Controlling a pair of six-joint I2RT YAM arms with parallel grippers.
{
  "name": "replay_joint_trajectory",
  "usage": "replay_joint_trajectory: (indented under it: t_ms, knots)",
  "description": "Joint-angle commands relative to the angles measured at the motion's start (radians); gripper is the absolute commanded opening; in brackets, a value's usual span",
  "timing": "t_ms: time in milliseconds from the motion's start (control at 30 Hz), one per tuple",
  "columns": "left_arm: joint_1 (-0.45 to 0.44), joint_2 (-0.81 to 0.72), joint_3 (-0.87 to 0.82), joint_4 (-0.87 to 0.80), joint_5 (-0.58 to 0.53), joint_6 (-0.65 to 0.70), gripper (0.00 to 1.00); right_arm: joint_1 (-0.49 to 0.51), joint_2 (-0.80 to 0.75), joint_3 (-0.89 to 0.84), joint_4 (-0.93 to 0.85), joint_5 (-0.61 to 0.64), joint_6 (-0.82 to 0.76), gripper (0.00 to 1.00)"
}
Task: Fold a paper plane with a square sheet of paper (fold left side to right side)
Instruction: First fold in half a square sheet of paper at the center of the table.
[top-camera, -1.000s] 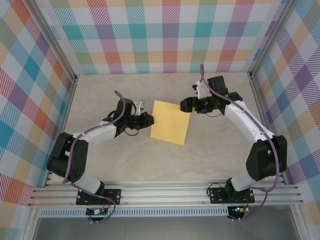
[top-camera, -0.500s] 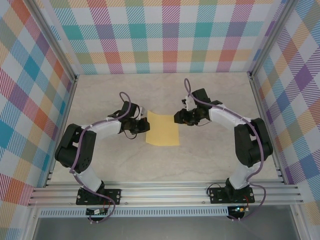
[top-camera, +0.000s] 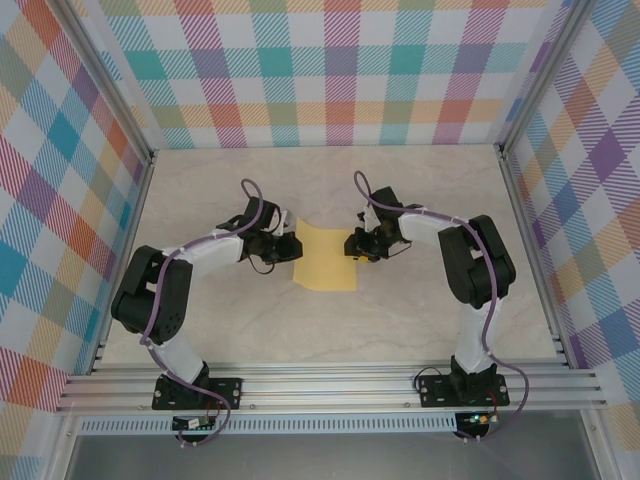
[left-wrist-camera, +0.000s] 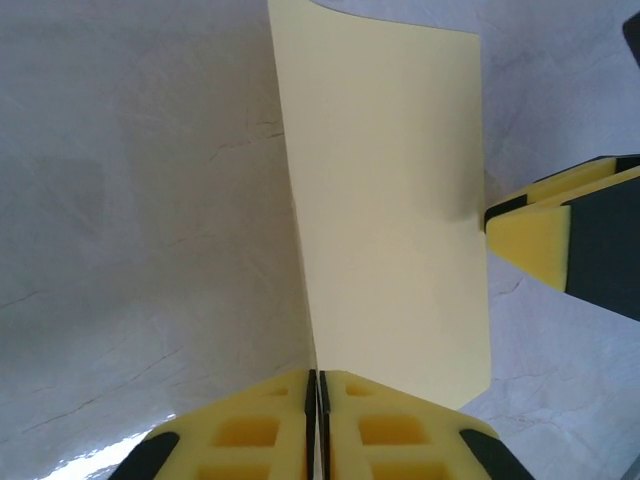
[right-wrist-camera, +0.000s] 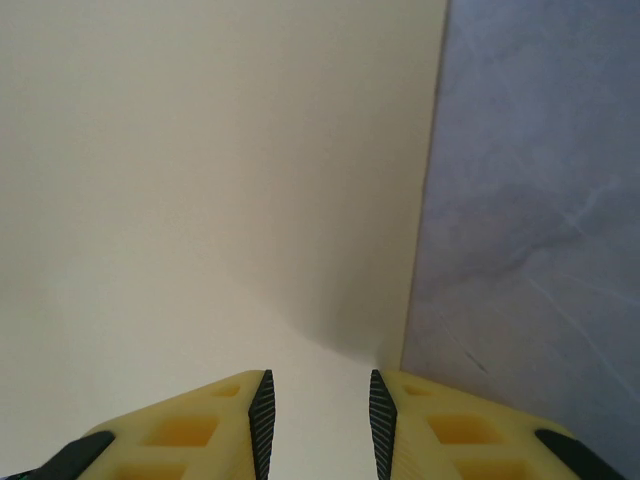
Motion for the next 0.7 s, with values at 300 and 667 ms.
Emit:
replay_joint_trajectory:
  t_ms: [300,667]
  knots:
    - [-0.039,0.035,0.028,0.226,0.219,-0.167,0.52,0.010,0.025,-0.033,-0.021,0.024,0.007,0.32]
    - [-0.100,0.131,0.073,0.266,0.223,-0.194,0.61,-0.025,-0.030,-0.039,0.027,-0.014,0.046,0.37]
